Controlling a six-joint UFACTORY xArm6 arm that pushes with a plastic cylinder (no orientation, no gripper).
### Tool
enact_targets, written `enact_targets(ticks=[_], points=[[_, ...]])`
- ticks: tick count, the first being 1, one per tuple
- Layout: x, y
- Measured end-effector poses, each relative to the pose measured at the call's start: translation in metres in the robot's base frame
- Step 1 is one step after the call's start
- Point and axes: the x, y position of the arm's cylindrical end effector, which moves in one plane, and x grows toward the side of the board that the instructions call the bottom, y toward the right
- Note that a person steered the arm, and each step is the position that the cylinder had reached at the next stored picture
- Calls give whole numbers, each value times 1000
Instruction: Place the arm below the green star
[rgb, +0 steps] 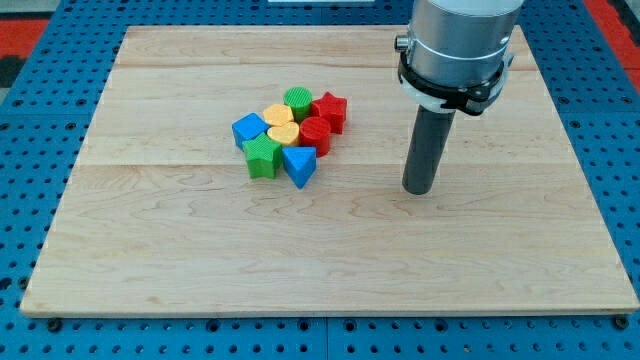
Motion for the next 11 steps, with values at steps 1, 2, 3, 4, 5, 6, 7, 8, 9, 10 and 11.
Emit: enact_targets(ticks=[1, 2, 3, 4, 5, 6, 7, 8, 9, 10, 11], points=[[0, 0], [-3, 0], [-3, 0], [-2, -3], [6, -8], [56, -31], [67, -39], [67, -70], [67, -136], [67, -202], [67, -233]])
